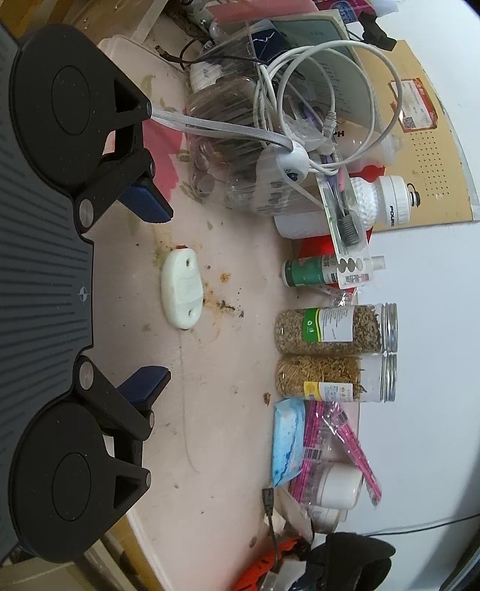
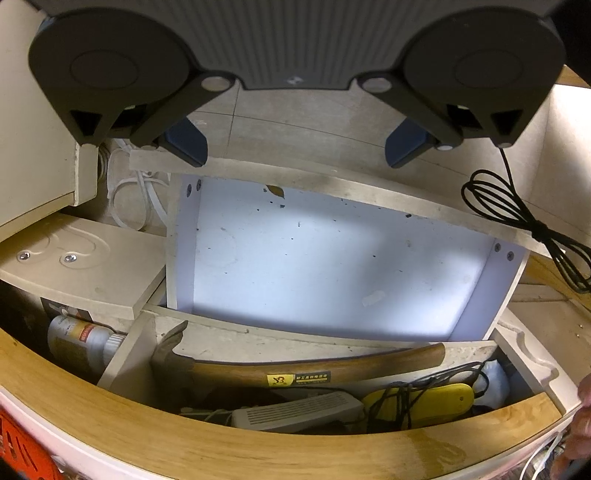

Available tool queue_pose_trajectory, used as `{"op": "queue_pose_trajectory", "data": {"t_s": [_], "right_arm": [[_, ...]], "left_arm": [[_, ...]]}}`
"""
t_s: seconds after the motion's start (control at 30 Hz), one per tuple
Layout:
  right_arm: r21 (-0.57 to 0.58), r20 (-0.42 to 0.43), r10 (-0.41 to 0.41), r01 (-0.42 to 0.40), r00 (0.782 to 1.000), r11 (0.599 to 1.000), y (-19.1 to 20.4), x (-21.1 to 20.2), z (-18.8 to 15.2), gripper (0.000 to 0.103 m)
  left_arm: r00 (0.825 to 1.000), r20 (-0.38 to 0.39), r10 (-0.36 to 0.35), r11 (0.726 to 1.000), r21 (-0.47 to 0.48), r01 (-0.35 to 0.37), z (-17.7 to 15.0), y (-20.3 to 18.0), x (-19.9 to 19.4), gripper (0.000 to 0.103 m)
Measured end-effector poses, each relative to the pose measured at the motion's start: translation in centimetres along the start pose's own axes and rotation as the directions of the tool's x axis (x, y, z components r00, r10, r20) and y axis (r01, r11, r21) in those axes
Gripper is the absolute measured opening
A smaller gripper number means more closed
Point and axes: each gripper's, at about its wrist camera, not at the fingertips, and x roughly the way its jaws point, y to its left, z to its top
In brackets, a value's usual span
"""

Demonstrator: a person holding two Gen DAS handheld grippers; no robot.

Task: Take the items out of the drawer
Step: 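Back the open left tool away from the white oval piece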

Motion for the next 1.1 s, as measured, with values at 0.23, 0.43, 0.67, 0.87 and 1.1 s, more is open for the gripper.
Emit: {"op": "queue_pose_trajectory", "data": {"t_s": [0.23,0.43,0.67,0.87,1.1], "right_arm": [[0.000,0.005,-0.007,0.007,1.000,1.000,-0.1,-0.2,-0.1,0.103],[-0.005,0.006,-0.009,0.009,1.000,1.000,0.0,-0.3,-0.1,0.103],[-0.007,0.009,-0.016,0.016,1.000,1.000,-0.1,-0.3,-0.1,0.103],[-0.006,0.012,-0.022,0.022,1.000,1.000,-0.2,-0.3,-0.1,0.103],[-0.002,0.019,-0.030,0.030,0.999,1.000,-0.3,-0.5,-0.1,0.103]], "left_arm": [[0.999,-0.021,-0.034,0.999,-0.004,0.033,0.0,0.2,-0.8,0.085],[0.998,-0.019,-0.054,0.999,-0.006,0.054,0.2,0.2,-1.8,0.085],[0.998,-0.013,-0.060,0.998,-0.012,0.059,-0.1,0.2,-2.9,0.085],[0.998,-0.007,-0.060,0.998,-0.012,0.060,-0.6,0.3,-4.7,0.085],[0.999,-0.005,-0.053,0.999,-0.014,0.052,-1.0,0.6,-7.6,0.085]]}}
